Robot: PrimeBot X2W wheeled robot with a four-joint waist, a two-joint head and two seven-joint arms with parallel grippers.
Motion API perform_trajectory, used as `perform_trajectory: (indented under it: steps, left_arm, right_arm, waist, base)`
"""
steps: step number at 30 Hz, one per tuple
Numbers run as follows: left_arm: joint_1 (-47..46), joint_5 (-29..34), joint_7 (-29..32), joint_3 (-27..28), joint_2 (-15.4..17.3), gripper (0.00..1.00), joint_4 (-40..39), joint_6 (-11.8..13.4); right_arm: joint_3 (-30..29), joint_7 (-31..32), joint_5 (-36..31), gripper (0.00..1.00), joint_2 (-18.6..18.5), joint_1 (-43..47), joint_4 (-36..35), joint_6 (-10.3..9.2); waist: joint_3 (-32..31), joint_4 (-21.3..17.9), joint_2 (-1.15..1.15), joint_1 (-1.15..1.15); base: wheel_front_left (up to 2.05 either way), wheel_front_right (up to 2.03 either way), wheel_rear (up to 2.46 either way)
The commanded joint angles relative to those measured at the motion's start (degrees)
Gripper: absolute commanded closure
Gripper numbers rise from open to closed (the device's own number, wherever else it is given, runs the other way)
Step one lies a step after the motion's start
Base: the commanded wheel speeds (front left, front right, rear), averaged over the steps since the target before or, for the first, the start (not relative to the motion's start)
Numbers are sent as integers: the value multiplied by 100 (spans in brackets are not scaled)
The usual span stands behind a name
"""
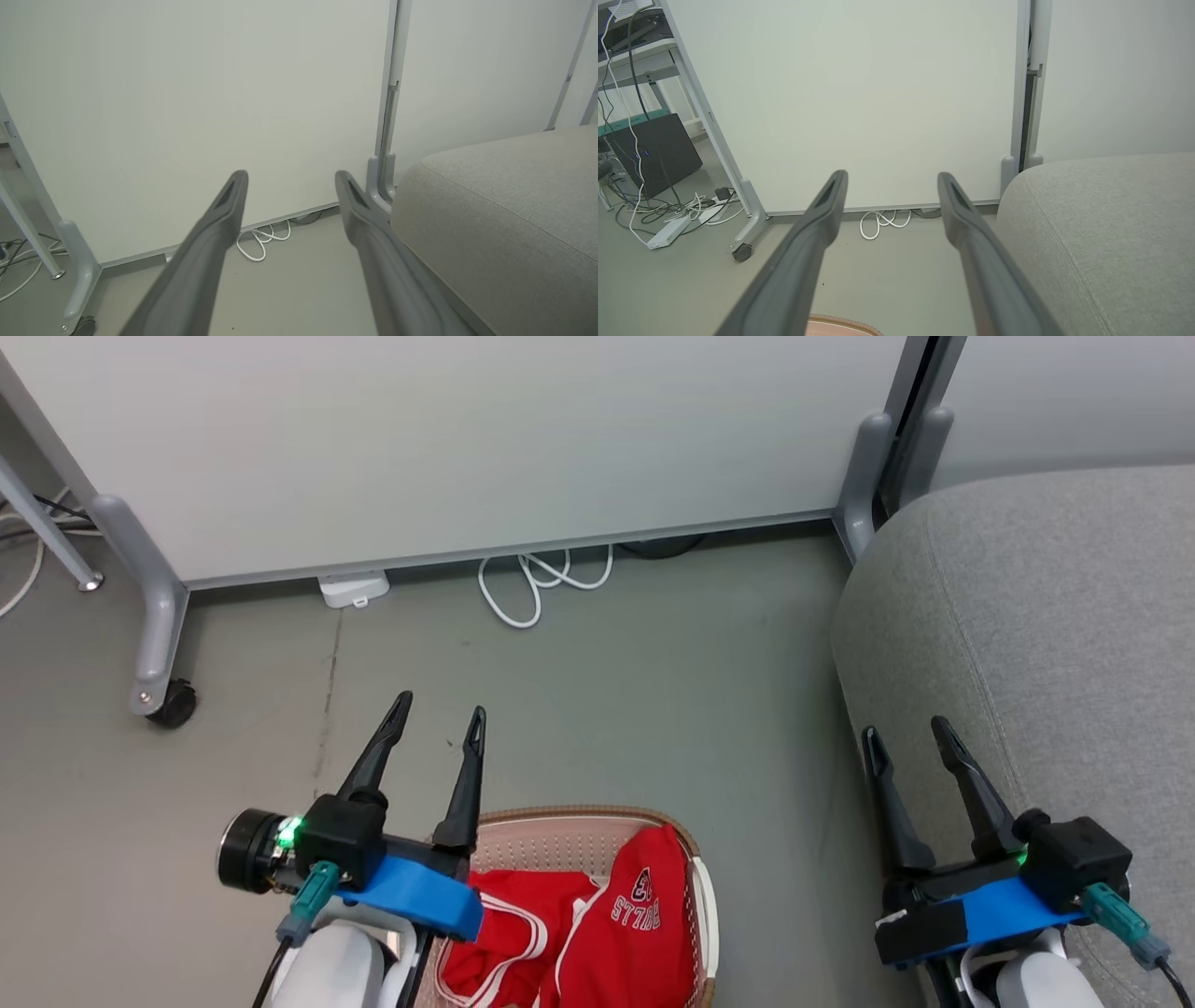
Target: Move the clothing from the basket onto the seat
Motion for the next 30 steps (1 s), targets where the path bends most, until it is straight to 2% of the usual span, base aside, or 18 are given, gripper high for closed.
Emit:
perform_trajectory:
  steps: [1, 17, 21, 30]
  left_arm:
    - [-168, 9, -16, -90, 62, 0, 57, -38]
    - [-1652, -724, -16, -2233, 839, 0, 1517, -30]
    - [-1946, -980, -16, -2764, 938, 0, 1970, -30]
    - [-2610, -1897, -16, -4163, 933, 0, 3190, -31]
  right_arm:
    - [-18, -20, -14, 0, -27, -98, -37, 13]
    - [11, -20, 8, 0, -25, -867, -315, 12]
    - [19, -20, -42, 0, -25, -977, -382, 12]
    - [-33, -20, -128, 0, -23, -1208, -553, 12]
  waist:
    - [190, -44, 0, 0]
    - [1690, -545, 0, 0]
    - [2009, -655, 0, 0]
    - [2714, -802, 0, 0]
  base:
    - [0, 0, 0]
    - [0, 0, 0]
    - [0, 0, 0]
    - [0, 0, 0]
